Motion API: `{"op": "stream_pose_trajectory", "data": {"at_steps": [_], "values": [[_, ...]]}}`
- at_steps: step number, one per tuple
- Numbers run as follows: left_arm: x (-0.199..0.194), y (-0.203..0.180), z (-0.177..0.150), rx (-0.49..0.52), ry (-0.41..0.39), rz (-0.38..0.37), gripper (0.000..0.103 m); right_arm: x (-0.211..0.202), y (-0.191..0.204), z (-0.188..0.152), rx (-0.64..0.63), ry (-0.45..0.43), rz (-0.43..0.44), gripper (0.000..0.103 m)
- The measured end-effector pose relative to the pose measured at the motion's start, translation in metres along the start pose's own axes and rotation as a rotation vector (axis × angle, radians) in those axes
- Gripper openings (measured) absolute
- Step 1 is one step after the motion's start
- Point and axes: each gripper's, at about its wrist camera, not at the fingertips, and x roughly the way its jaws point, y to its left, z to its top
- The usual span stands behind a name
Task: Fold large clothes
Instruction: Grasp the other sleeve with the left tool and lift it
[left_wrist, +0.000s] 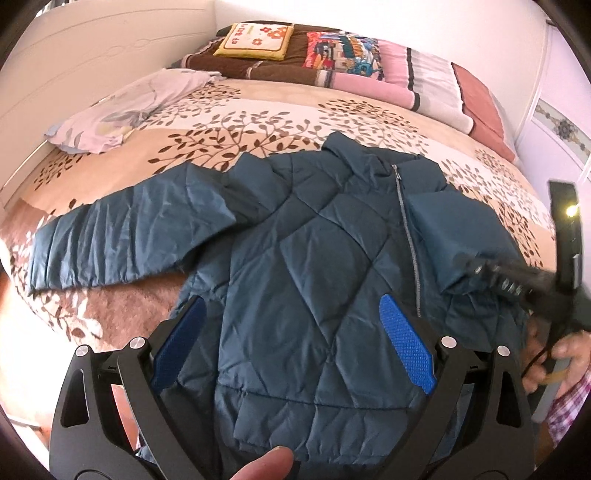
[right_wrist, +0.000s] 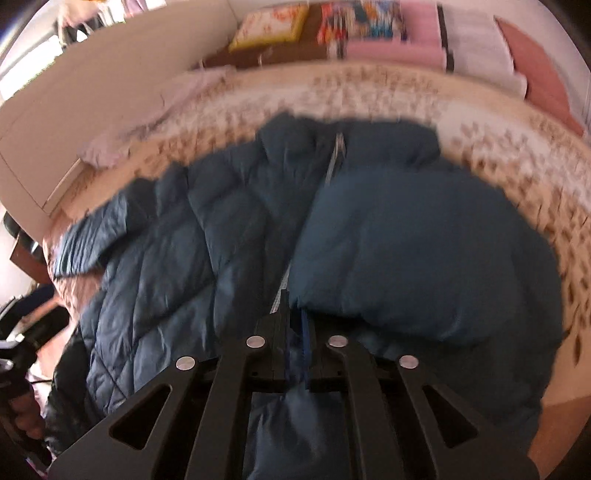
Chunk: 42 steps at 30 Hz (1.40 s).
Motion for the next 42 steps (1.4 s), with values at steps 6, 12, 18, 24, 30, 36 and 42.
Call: {"op": "stream_pose_trajectory", "data": {"at_steps": [6, 12, 18, 24, 30, 36, 42], "values": [[0.003, -0.01, 0.004, 0.027, -0.008, -0.012, 0.094, -0.001, 0.007, -0.012, -0.001, 0.011, -0.024, 0.059], [-0.004, -0.035, 0.009, 0.093, -0.033, -0.038, 0.094, -0.012, -0.005, -0.023, 0.047, 0.013, 0.007, 0.059], [-0.013, -0.08, 0.013, 0.231, -0.066, -0.131, 0.094, -0.048, -0.035, -0.052, 0.156, -0.02, -0.003, 0.059], [-0.016, -0.145, 0.014, 0.435, -0.135, -0.227, 0.094, -0.091, -0.078, -0.091, 0.278, -0.078, -0.06, 0.059], [0.003, -0.213, 0.011, 0.671, -0.171, -0.16, 0.094, -0.112, -0.109, -0.116, 0.387, -0.113, -0.036, 0.059], [0.043, -0.244, 0.007, 0.75, -0.117, -0.105, 0.083, -0.119, -0.125, -0.126, 0.426, -0.126, -0.025, 0.059], [0.066, -0.245, 0.017, 0.645, -0.084, -0.062, 0.041, -0.119, -0.134, -0.137, 0.45, -0.115, -0.014, 0.059]]}}
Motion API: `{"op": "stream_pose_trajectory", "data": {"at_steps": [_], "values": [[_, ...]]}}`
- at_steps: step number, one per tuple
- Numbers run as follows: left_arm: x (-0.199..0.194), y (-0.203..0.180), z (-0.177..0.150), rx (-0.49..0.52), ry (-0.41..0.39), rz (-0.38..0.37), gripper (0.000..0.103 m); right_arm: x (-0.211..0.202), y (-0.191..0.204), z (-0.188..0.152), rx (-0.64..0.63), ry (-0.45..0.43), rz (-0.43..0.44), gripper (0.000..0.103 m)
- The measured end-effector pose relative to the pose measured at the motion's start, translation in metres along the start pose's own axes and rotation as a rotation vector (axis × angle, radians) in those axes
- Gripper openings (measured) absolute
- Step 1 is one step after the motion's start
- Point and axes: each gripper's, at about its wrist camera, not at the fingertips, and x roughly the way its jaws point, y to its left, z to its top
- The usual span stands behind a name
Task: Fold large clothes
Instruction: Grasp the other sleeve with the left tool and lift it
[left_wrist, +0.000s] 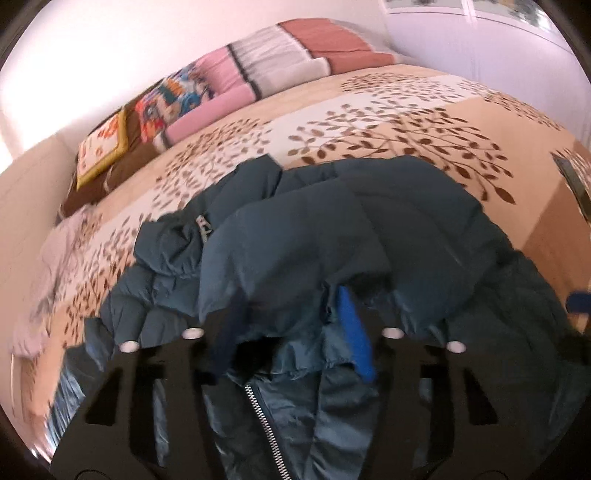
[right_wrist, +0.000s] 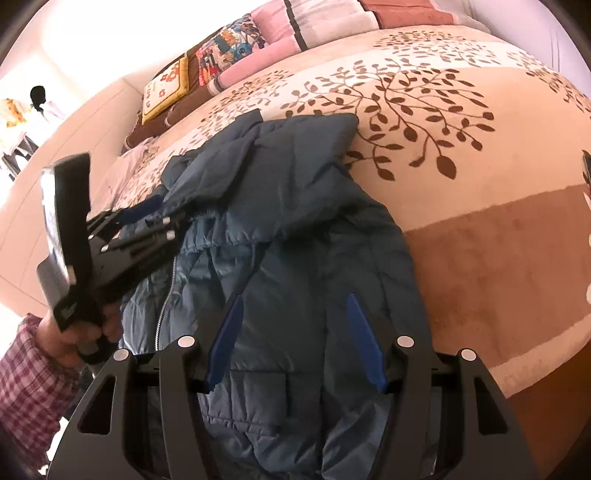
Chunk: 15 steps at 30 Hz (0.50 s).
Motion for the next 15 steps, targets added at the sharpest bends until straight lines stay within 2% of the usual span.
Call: {"op": "stream_pose_trajectory", "data": {"at_steps": [1, 3, 9, 15], "values": [[0.002, 0.002, 0.0, -0.01, 0.004, 0.004, 0.036, 0.001, -0.001, -0.001, 0.002, 0.004, 0.001, 0.059], [0.005, 0.006, 0.002, -0.028, 0.012, 0.0, 0.017, 0.002, -0.001, -0.003, 0.002, 0.012, 0.001, 0.059], [-0.003, 0.02, 0.005, -0.082, -0.014, -0.005, 0.005, 0.002, 0.003, -0.005, -0.005, 0.016, -0.003, 0.059], [-0.013, 0.047, 0.007, -0.169, -0.044, 0.011, 0.003, -0.002, 0.008, -0.004, -0.01, 0.012, -0.015, 0.059]]}}
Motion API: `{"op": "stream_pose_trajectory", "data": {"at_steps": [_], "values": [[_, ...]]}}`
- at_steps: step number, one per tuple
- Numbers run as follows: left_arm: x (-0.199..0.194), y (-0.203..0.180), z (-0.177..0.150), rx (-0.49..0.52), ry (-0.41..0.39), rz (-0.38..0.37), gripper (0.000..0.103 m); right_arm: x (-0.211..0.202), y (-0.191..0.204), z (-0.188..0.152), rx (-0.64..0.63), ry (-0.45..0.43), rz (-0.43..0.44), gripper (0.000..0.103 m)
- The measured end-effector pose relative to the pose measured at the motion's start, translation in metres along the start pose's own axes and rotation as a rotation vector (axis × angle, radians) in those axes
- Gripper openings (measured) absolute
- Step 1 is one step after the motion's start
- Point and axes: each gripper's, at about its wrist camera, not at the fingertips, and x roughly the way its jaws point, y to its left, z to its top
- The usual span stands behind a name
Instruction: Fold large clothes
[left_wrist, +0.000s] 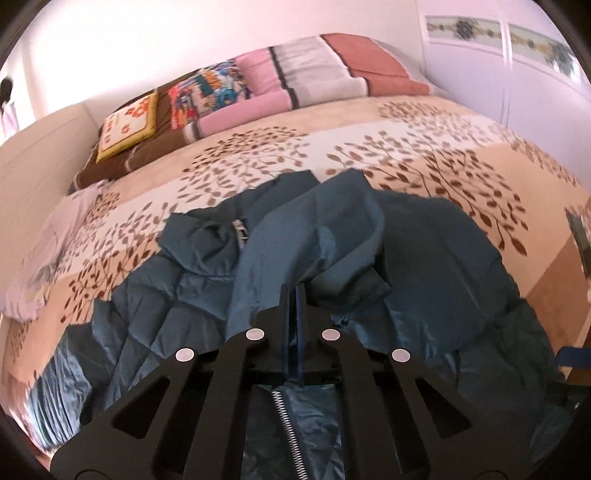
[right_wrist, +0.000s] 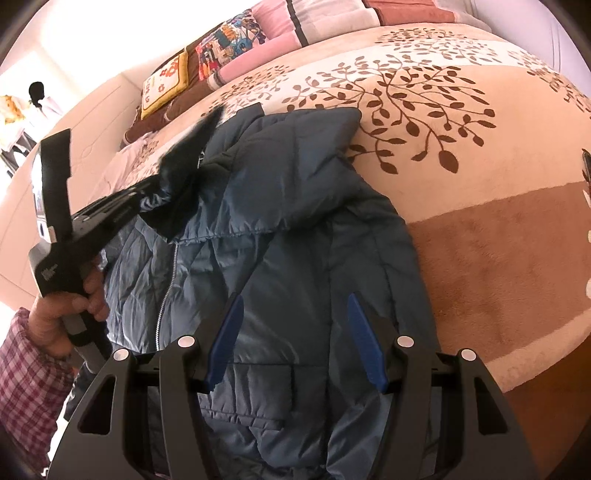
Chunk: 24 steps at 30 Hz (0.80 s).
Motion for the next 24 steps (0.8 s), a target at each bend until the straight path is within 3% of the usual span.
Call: {"op": "stream_pose_trajectory", "data": {"at_steps": [4, 11, 17, 24], "values": [[-0.009, 0.035, -0.002, -0.096, -0.01, 0.01, 0.001, -0.002, 0.004, 0.001, -0.005, -0.003, -0.014, 0.059], [-0.013, 0.129, -0.025, -0.318, 0.015, 0.053, 0.001, -0.001, 0.013, 0.004, -0.025, -0.002, -0.034, 0.059], [0.008, 0.178, -0.055, -0.397, 0.074, 0.117, 0.001, 0.007, 0.027, 0.006, -0.06, 0.017, -0.045, 0.059], [0.023, 0.193, -0.079, -0.419, 0.139, 0.152, 0.001, 0.015, 0.037, 0.006, -0.091, 0.035, -0.063, 0.059]]}}
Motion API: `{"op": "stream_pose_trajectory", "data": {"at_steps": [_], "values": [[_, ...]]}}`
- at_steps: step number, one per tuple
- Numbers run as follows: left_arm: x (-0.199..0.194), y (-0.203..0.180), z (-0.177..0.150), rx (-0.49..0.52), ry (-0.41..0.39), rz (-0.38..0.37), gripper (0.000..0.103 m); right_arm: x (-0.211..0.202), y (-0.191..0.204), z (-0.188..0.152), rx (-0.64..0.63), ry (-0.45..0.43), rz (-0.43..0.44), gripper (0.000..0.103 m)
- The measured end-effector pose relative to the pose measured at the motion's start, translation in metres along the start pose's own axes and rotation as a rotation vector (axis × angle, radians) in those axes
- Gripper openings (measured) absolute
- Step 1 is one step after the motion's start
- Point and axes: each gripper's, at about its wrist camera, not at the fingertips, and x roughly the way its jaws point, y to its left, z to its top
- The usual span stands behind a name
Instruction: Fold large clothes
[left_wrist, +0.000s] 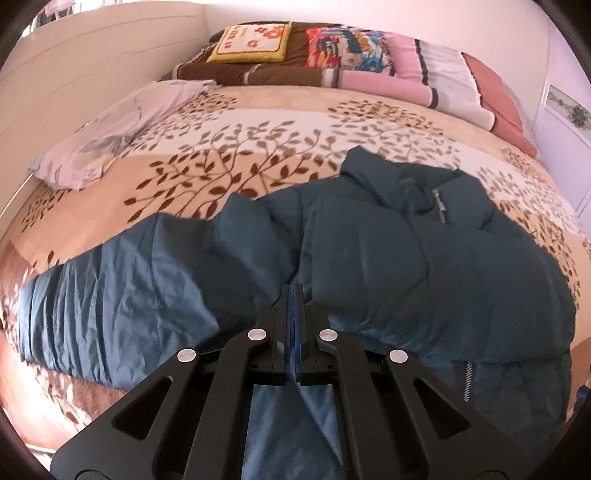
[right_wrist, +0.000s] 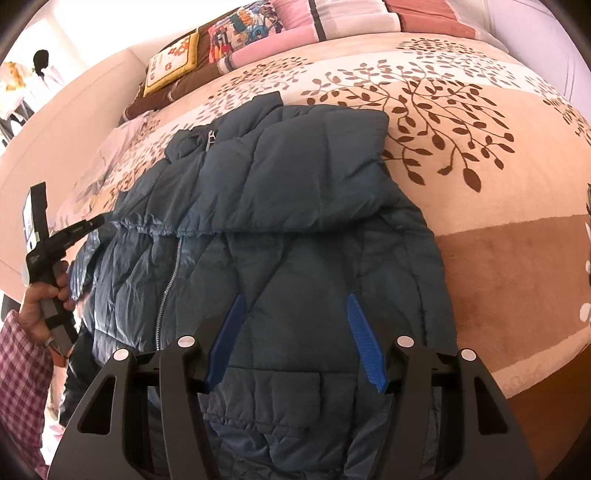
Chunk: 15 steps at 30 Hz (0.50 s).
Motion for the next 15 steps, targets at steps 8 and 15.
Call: {"op": "stream_pose_trajectory", "data": {"at_steps": [8, 15], "values": [[0.002, -0.005, 0.006, -0.037, -0.022, -0.047, 0.016, 0.009, 0.003, 0.0, -0.007, 0.021, -0.007, 0.059], [0.039, -0.023, 0.001, 0.033, 0.079, 0.01, 0.016, 0.013, 0.003, -0.001, -0.011, 0.034, -0.019, 0.059]]}}
